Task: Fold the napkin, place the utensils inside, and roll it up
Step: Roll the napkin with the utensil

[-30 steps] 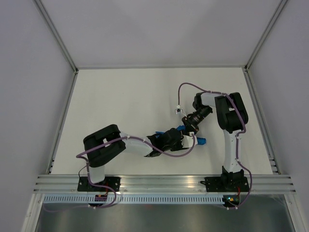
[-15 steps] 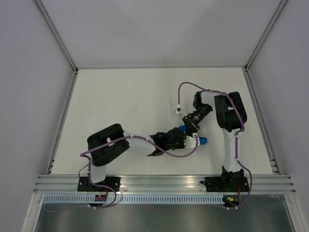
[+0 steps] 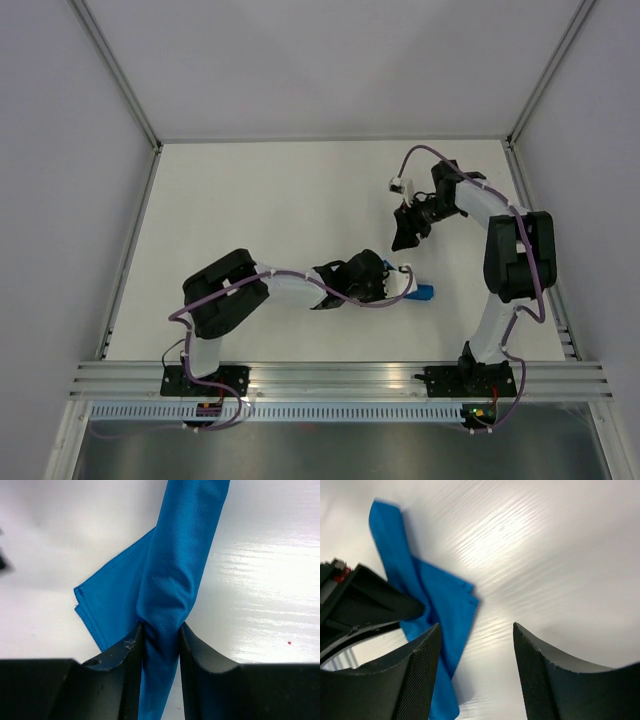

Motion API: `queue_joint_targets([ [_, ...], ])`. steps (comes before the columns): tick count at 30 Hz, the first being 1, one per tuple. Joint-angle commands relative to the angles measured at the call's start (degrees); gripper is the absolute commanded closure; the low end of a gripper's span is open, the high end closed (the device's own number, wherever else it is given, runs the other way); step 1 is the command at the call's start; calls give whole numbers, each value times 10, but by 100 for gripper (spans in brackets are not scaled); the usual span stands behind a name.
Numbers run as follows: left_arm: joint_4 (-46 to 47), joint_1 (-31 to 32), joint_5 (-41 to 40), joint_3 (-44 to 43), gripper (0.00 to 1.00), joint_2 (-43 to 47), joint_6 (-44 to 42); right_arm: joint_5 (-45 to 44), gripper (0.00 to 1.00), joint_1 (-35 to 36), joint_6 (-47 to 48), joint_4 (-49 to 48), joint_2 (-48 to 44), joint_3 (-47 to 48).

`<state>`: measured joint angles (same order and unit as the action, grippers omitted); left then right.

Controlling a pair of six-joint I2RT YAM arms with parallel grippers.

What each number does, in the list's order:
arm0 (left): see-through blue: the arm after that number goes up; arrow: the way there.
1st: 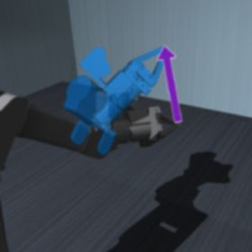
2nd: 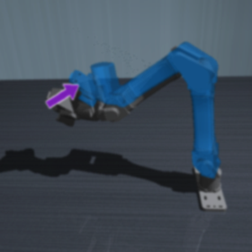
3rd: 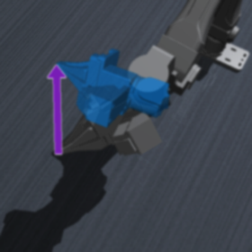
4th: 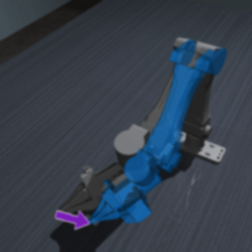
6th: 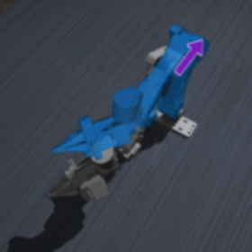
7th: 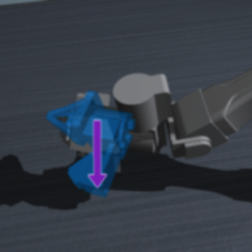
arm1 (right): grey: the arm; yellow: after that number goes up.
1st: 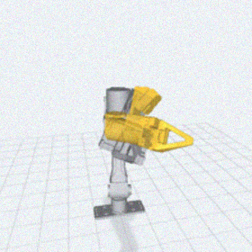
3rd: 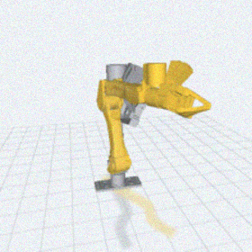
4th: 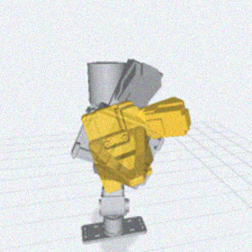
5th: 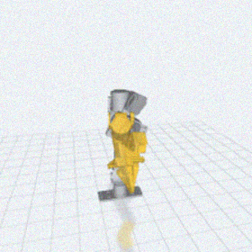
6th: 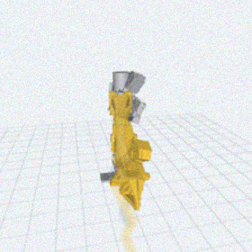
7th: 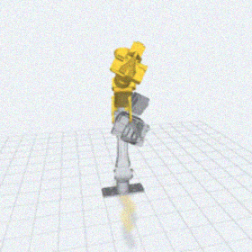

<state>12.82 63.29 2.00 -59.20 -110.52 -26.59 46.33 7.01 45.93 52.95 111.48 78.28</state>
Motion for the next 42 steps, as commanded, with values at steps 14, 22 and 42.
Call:
queue_joint_targets([
  [14, -405, -139, 319, -263, 92, -187, 142, -18, 34, -105, -124, -318, -383, -239],
  [22, -468, -186, 434, -340, 90, -261, 189, -63, 32, -36, 4, -346, -491, -392],
  [42, -512, -197, 476, -401, 90, -304, 225, -253, 32, 194, 46, -499, -424, -537],
])
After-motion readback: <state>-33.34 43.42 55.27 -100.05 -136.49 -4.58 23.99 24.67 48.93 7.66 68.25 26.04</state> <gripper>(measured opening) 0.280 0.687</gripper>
